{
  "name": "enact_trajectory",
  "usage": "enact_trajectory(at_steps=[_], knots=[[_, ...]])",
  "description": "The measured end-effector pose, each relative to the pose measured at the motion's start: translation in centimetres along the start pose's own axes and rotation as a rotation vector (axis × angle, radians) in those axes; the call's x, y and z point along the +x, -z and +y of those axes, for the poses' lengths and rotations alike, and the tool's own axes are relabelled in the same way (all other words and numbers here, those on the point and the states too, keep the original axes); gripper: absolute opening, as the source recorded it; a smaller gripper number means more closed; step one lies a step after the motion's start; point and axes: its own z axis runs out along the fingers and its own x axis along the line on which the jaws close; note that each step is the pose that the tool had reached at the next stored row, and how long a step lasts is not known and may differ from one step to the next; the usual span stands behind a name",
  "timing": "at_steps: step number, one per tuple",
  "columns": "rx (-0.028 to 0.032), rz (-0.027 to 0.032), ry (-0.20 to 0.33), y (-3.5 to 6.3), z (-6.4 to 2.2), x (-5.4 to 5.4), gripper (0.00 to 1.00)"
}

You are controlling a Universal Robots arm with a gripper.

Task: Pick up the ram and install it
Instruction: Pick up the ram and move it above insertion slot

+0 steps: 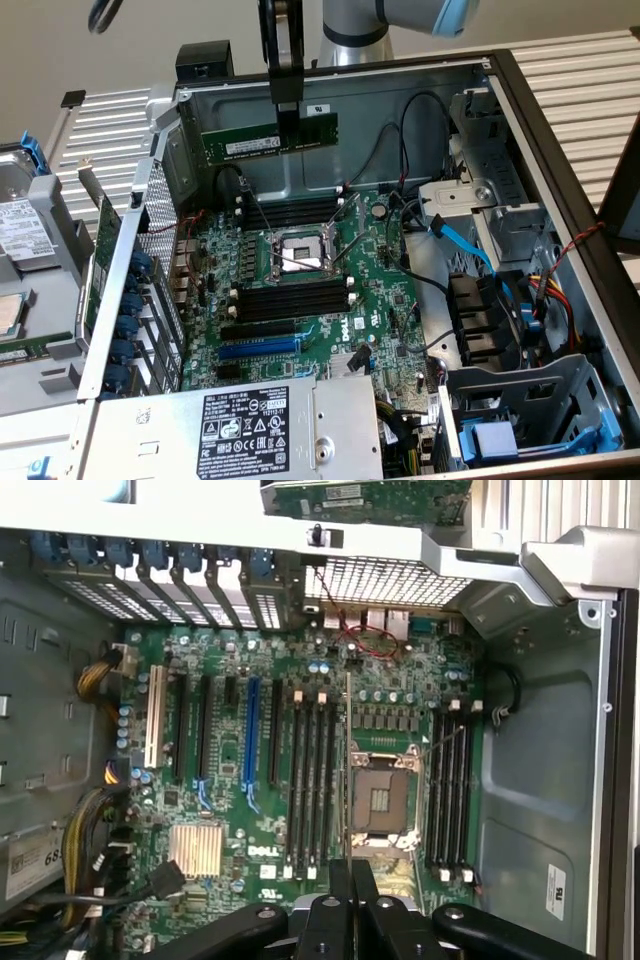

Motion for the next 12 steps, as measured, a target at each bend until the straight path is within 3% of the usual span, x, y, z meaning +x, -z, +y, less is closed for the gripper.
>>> enact_trajectory(at_steps=[5, 12], knots=[[0.0011, -0.002, -0.004, -0.21, -0.01, -0.66, 0.12], [0.0011, -0.002, -0.004, -0.21, -0.02, -0.67, 0.12]])
